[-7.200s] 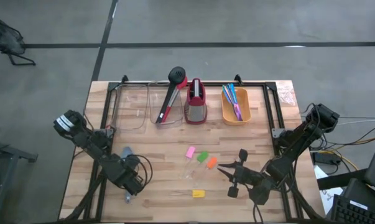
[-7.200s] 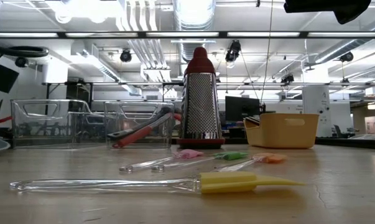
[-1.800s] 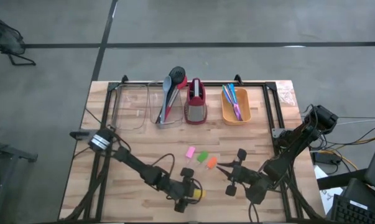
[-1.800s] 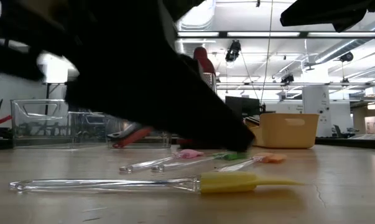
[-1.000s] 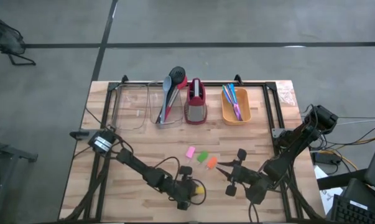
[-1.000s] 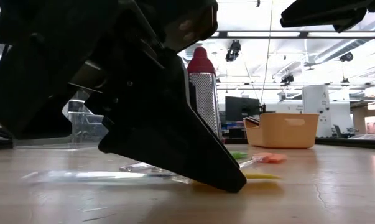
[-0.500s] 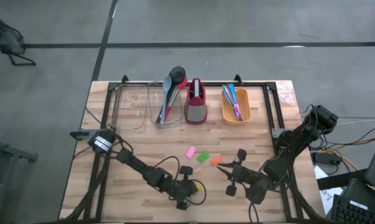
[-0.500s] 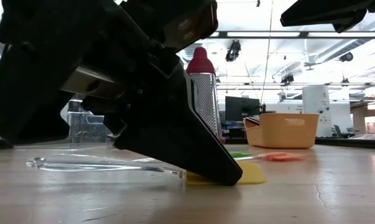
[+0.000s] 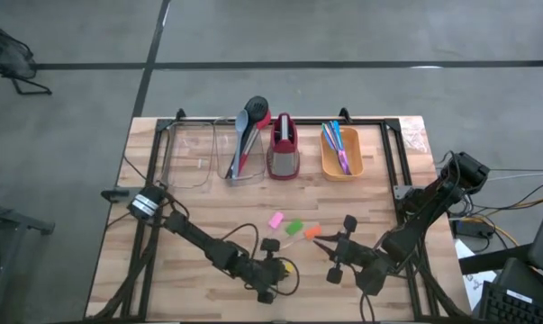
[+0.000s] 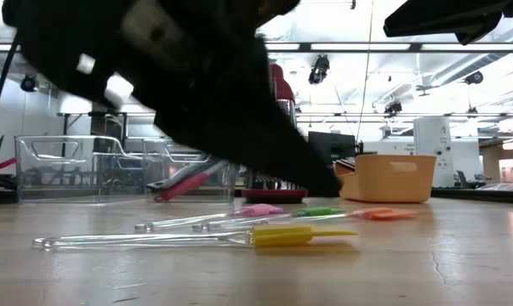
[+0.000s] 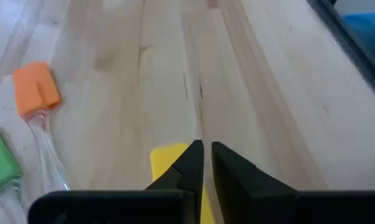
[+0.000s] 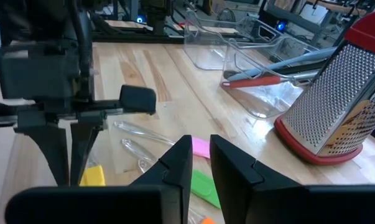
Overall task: Pick & Place Kitchen Items
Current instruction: Put the yellow spatula into the left transparent bin
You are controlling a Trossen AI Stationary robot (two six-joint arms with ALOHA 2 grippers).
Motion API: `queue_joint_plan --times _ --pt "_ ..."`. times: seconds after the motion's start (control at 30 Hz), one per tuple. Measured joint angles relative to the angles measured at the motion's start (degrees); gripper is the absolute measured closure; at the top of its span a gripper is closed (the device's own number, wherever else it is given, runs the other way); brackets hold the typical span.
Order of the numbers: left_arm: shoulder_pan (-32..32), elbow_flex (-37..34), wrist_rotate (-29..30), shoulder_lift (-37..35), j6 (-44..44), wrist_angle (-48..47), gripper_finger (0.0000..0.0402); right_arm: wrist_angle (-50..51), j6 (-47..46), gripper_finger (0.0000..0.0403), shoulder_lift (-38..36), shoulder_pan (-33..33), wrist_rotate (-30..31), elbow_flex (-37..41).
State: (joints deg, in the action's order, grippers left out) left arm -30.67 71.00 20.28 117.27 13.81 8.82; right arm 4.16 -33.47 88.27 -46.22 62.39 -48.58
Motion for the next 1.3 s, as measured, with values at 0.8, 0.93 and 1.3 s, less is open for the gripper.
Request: queue_joint_plan --times 0.8,0.93,1.3 --pt "0.35 -0.18 2.74 -0.22 6.28 -10.25 0.0164 0.0 -0.44 0.0336 0.0 0.04 -0.04 0.0" --pt "0.76 -1.2 2.58 -0.3 7.57 -9.81 0.0181 0.0 -0.44 0.035 0.0 0.04 -0.04 0.0" --pt "2.84 -6.63 0.1 -0.7 13.07 -6.62 0.0278 0.02 -0.44 0.0365 0.0 0.04 -0.04 0.0"
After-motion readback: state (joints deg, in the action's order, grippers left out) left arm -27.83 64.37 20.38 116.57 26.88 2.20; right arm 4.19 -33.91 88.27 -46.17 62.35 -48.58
